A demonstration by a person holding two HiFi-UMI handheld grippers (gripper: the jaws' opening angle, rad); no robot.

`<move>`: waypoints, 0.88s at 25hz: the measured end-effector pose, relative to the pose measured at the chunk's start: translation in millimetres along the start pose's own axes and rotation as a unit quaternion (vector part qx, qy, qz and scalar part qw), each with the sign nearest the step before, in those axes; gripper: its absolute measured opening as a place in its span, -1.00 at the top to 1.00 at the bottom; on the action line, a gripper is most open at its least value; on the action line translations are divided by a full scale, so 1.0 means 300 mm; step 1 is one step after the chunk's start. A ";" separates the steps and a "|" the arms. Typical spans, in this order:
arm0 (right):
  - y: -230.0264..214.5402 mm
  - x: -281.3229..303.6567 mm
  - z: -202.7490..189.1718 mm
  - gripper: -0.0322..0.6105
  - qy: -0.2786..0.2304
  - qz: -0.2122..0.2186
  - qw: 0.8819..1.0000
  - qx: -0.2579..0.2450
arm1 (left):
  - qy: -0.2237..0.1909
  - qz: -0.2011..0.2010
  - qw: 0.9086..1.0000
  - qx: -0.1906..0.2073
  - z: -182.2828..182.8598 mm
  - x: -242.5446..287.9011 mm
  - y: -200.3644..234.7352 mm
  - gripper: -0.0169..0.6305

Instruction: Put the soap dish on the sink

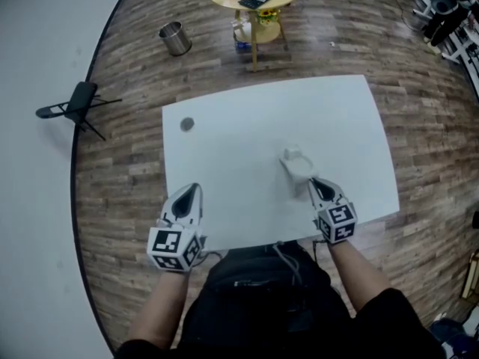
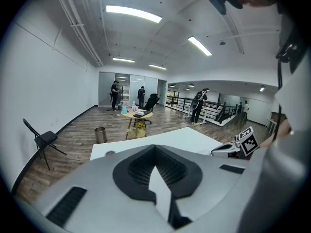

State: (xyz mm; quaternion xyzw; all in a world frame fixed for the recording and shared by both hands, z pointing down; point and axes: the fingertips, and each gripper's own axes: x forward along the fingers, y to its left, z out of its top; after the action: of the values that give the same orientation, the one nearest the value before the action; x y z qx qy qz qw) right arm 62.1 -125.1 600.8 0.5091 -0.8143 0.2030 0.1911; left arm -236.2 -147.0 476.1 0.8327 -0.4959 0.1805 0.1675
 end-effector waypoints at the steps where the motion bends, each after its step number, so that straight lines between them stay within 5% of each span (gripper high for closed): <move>1: 0.001 -0.001 -0.004 0.79 0.001 0.001 1.000 -0.001 | 0.000 0.001 1.000 0.000 0.001 -0.002 0.001 0.98; 22: 0.005 -0.009 -0.118 0.79 0.027 0.006 1.000 -0.004 | -0.003 0.008 1.000 0.017 0.024 -0.025 -0.006 0.98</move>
State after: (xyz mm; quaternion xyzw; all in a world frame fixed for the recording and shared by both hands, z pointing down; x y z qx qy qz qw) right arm 65.6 -103.9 629.0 0.4982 -0.8125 0.2146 0.2138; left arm -236.8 -143.8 466.1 0.8322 -0.4996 0.1874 0.1507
